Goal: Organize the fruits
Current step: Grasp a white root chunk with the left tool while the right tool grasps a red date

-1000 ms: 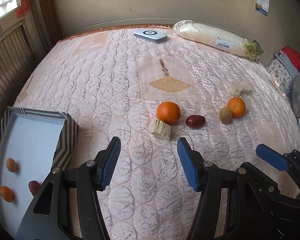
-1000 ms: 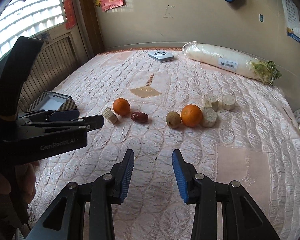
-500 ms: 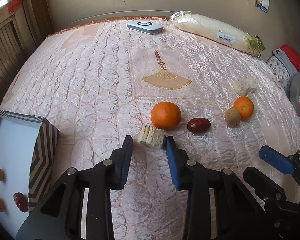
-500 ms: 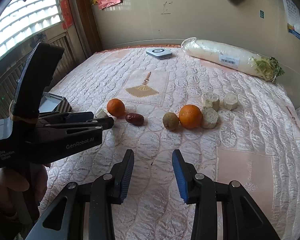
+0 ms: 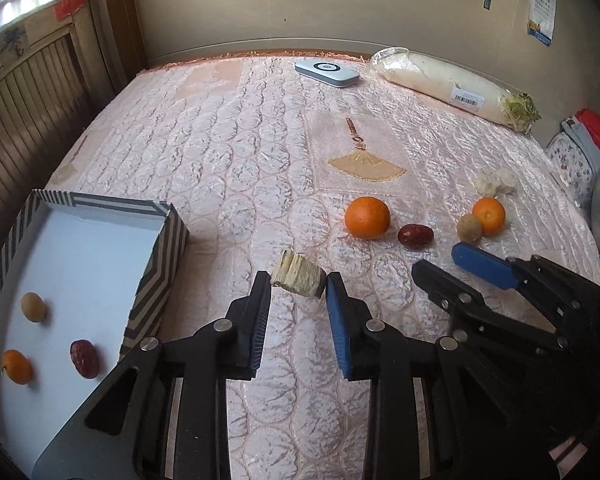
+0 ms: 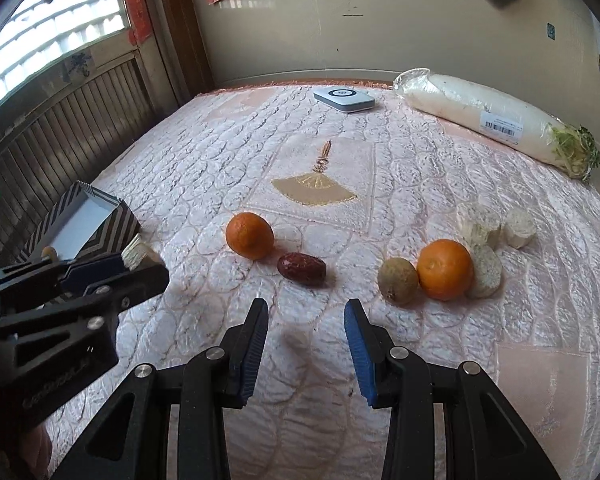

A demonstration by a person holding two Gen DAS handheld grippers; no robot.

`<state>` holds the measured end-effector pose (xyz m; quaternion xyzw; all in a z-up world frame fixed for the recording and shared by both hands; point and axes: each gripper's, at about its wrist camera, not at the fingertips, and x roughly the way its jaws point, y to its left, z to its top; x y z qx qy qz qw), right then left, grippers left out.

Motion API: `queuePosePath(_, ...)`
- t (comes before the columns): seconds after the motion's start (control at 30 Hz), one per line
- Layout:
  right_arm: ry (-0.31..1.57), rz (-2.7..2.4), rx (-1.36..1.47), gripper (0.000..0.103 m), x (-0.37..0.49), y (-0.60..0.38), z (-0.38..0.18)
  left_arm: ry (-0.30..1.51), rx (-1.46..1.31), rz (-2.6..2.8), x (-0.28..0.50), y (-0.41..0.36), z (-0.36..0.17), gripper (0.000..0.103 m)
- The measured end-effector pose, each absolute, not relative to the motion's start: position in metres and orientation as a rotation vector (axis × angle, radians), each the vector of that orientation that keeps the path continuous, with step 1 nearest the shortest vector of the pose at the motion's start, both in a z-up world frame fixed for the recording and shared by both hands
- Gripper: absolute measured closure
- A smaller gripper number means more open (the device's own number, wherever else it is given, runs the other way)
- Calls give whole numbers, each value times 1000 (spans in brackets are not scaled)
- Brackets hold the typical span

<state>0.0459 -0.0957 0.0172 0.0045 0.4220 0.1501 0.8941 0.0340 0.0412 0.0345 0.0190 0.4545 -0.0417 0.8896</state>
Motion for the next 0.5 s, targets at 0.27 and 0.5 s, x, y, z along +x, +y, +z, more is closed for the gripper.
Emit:
queuePosePath(0.27, 873, 296, 43, 65, 70, -82, 12, 940, 49, -68, 23, 52, 37, 75)
queuePosePath(0.5, 870, 271, 24, 75, 63, -83, 13, 926, 51, -59, 14, 58, 40, 75)
